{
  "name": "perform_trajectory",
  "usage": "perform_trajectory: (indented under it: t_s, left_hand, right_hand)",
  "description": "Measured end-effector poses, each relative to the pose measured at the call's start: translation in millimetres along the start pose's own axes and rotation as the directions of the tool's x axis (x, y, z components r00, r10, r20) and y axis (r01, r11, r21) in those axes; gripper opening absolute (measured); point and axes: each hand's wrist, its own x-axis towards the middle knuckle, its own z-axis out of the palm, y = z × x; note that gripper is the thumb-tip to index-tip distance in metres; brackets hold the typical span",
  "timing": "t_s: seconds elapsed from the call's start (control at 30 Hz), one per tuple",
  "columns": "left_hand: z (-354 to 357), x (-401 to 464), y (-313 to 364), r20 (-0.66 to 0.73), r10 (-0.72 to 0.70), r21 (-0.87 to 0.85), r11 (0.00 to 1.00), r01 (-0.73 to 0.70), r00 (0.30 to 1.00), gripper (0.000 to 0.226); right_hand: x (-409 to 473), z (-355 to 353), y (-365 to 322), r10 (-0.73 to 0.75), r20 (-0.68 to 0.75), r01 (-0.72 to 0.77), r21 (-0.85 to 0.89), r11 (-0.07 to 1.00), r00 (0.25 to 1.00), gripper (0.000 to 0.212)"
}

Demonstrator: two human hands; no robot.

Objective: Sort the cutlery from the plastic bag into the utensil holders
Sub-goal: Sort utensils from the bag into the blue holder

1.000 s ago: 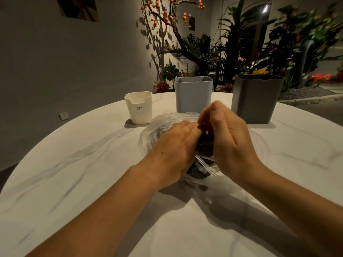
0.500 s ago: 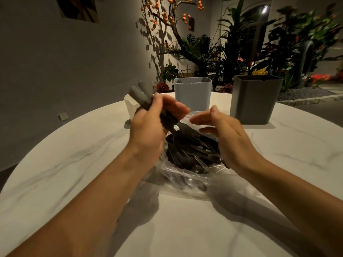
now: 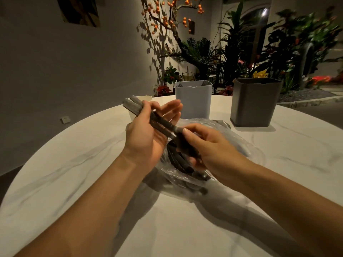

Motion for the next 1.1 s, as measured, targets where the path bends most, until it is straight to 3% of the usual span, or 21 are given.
perform_trajectory:
  t_s: [0.07, 0.13, 0.2, 0.27, 0.3, 0.37, 0.4, 0.43, 0.47, 0.53, 0.57, 0.7, 0.83, 0.93, 1.1]
  left_hand:
    - [3.1, -2.9, -2.5, -0.035, -0.006, 0.136, 0.991, 0.011, 0.999, 0.043]
    - [10.1, -8.5, -4.0, -0.098, -0.001, 0.435, 0.900, 0.044, 0.995, 0.055]
    - [13.9, -13.4, -3.8, -0.107, 0.104, 0.794, 0.608, 0.021, 0.989, 0.066]
    - [10.8, -17.0, -5.3, 0.110, 0.388, 0.959, 0.200, -0.200, 0.915, 0.065]
    - [8.3, -17.1, -4.9, 0.287, 0.530, 0.939, 0.010, -0.345, 0.798, 0.057]
    - [6.0, -14.8, -2.9, 0.558, 0.611, 0.817, -0.284, -0.502, 0.562, 0.037]
    - [2.9, -10.7, -4.0, 0.653, 0.561, 0.750, -0.386, -0.537, 0.509, 0.030]
    - [-0.3, -6.7, -4.7, 0.723, 0.462, 0.691, -0.456, -0.561, 0.514, 0.026]
    - [-2.5, -4.6, -5.3, 0.748, 0.349, 0.659, -0.492, -0.569, 0.565, 0.027]
    - [-5.8, -5.8, -7.2, 0.673, 0.194, 0.700, -0.477, -0.531, 0.713, 0.033]
    - [-6.7, -7.8, -7.2, 0.612, 0.155, 0.753, -0.413, -0.512, 0.775, 0.035]
    - [-1.8, -8.8, -1.2, 0.385, 0.024, 0.904, 0.189, -0.382, 0.923, 0.046]
    - [11.1, -6.3, 3.4, 0.193, -0.088, 0.833, 0.540, -0.116, 0.977, 0.040]
    - [17.1, -0.8, 7.6, 0.109, -0.136, 0.749, 0.663, 0.009, 0.985, 0.035]
    - [27.4, 16.3, 15.8, 0.014, -0.078, 0.724, 0.689, 0.044, 0.997, 0.026]
  right_hand:
    - [3.2, -3.1, -0.7, -0.153, -0.157, 0.136, -0.116, 0.984, 0.976, 0.015]
    - [5.0, -8.4, -4.3, -0.268, -0.232, 0.234, -0.163, 0.959, 0.935, 0.017]
    - [7.1, -14.5, -7.6, -0.333, -0.290, 0.274, -0.223, 0.935, 0.897, 0.018]
    - [9.9, -20.9, -7.6, -0.358, -0.328, 0.262, -0.303, 0.916, 0.874, 0.019]
    - [10.6, -23.0, -6.7, -0.360, -0.325, 0.249, -0.337, 0.908, 0.874, 0.019]
    - [10.0, -25.7, -4.5, -0.380, -0.266, 0.237, -0.445, 0.864, 0.886, 0.018]
    - [8.3, -26.0, -3.9, -0.397, -0.210, 0.248, -0.506, 0.826, 0.894, 0.018]
    - [5.7, -25.6, -4.0, -0.418, -0.145, 0.279, -0.549, 0.788, 0.897, 0.019]
    - [3.3, -25.3, -4.7, -0.444, -0.083, 0.325, -0.566, 0.758, 0.892, 0.020]
    - [0.0, -27.3, -6.9, -0.501, -0.010, 0.407, -0.570, 0.714, 0.865, 0.022]
    - [-0.8, -28.7, -8.9, -0.524, -0.002, 0.429, -0.573, 0.698, 0.851, 0.022]
    - [1.2, -30.8, -22.1, -0.585, -0.069, 0.459, -0.549, 0.698, 0.808, 0.019]
    - [7.8, -31.8, -39.0, -0.518, -0.157, 0.439, -0.362, 0.822, 0.841, 0.024]
    - [18.2, -36.7, -48.2, -0.435, -0.147, 0.377, -0.306, 0.874, 0.888, 0.025]
    - [34.5, -45.5, -70.1, -0.458, -0.166, 0.394, -0.311, 0.865, 0.873, 0.023]
